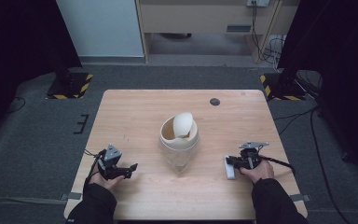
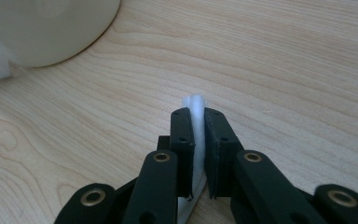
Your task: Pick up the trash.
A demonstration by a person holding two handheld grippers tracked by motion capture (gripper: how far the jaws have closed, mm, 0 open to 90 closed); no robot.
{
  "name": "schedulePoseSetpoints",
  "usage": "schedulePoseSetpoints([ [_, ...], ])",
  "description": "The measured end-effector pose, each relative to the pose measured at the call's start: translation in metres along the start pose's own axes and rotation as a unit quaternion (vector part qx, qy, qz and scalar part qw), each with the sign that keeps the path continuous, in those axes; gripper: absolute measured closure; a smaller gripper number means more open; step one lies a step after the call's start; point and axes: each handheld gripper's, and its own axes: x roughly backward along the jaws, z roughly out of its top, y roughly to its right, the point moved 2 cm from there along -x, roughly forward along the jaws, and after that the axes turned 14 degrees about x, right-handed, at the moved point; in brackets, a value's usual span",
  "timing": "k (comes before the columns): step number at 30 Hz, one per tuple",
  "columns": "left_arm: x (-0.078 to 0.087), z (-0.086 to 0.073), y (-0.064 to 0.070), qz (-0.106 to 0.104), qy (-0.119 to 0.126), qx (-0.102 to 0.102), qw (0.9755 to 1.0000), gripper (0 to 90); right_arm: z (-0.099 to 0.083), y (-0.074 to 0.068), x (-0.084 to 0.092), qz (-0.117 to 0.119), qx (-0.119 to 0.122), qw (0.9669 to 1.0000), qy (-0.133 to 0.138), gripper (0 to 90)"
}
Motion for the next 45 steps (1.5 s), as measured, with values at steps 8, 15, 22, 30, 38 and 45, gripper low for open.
schedulePoseSetpoints([
  [8, -0.001, -0.001, 0.001, -0.001, -0.007, -0.003, 1.0000, 16.2, 0.006, 0.006, 0.010, -0.010, 0.009, 0.9995, 0.027, 83.0],
  [15, -0.005, -0.004, 0.002, -0.002, -0.028, -0.011, 0.9996, 15.8, 0.013, 0.011, 0.021, -0.017, 0.009, 0.9971, 0.074, 82.9],
  [22, -0.010, -0.007, 0.003, -0.003, -0.047, -0.022, 0.9986, 15.5, 0.021, 0.014, 0.030, -0.029, 0.008, 0.9925, 0.118, 82.8],
  [30, -0.015, -0.010, 0.005, -0.002, -0.068, -0.036, 0.9970, 14.4, 0.033, 0.019, 0.050, -0.048, 0.006, 0.9799, 0.193, 82.9],
  [38, -0.017, -0.011, 0.006, -0.005, -0.076, -0.043, 0.9962, 13.9, 0.039, 0.020, 0.060, -0.055, 0.009, 0.9703, 0.235, 82.9],
  [45, -0.019, -0.013, 0.007, -0.005, -0.087, -0.044, 0.9952, 12.7, 0.044, 0.019, 0.066, -0.058, 0.017, 0.9655, 0.253, 83.0],
])
